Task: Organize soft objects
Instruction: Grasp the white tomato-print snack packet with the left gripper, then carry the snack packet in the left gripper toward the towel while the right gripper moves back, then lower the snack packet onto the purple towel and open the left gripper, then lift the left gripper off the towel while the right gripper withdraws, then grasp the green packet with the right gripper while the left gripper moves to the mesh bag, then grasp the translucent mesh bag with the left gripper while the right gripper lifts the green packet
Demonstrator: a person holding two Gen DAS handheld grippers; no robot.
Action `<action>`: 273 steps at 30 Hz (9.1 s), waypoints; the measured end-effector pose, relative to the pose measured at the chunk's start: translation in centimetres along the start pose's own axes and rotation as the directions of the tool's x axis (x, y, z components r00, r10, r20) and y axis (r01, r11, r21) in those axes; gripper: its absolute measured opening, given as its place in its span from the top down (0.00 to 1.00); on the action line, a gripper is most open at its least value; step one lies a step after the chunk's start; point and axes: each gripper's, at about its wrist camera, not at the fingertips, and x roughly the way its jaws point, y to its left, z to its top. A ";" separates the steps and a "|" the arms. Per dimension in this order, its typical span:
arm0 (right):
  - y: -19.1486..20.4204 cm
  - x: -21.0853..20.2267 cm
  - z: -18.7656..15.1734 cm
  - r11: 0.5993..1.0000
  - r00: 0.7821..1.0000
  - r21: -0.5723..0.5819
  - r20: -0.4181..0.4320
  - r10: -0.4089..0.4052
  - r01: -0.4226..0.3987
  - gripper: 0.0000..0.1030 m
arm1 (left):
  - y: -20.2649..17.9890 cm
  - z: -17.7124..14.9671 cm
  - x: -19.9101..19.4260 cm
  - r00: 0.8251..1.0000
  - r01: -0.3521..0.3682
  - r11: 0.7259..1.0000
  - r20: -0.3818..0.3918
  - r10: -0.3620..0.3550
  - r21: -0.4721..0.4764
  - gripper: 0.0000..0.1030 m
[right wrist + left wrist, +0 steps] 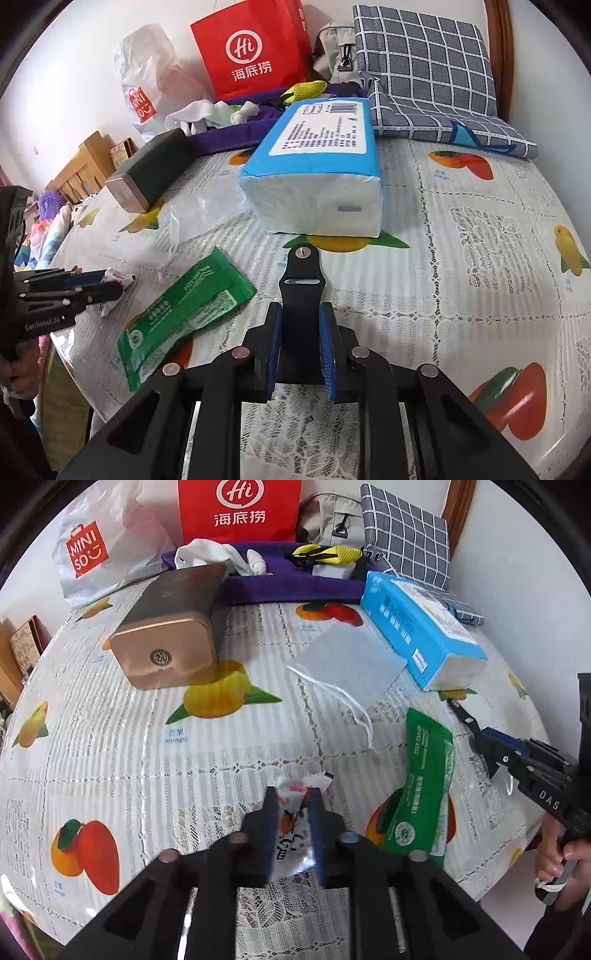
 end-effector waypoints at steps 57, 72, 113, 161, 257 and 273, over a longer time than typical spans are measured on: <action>4.5 -3.5 16.7 0.996 0.984 -0.082 0.168 0.056 -0.042 0.80 | 6.3 13.5 -6.7 0.975 0.028 0.996 0.224 -0.008 -0.086 0.92; 4.0 1.5 23.4 0.995 0.982 -0.072 0.171 0.080 -0.068 0.80 | 8.1 19.4 -4.6 0.974 0.027 0.995 0.226 -0.005 -0.093 0.92; -0.1 16.4 28.7 0.993 0.993 0.014 -0.042 0.115 -0.114 0.79 | 8.2 29.4 10.0 0.983 0.174 0.973 0.084 -0.162 -0.149 0.92; 3.0 1.5 19.1 0.992 0.990 -0.012 0.075 0.122 -0.122 0.38 | 5.1 20.2 -2.1 0.985 0.120 0.987 0.136 -0.105 -0.104 0.39; 0.3 0.9 -0.2 0.989 0.987 -0.004 0.049 -0.150 0.151 0.71 | -4.9 9.3 6.6 0.999 0.038 0.974 0.021 -0.044 0.222 0.82; 1.6 -0.4 -1.5 0.991 0.991 0.012 0.007 -0.137 0.137 0.76 | -2.6 5.4 1.7 0.992 0.107 0.984 0.057 -0.116 0.144 0.95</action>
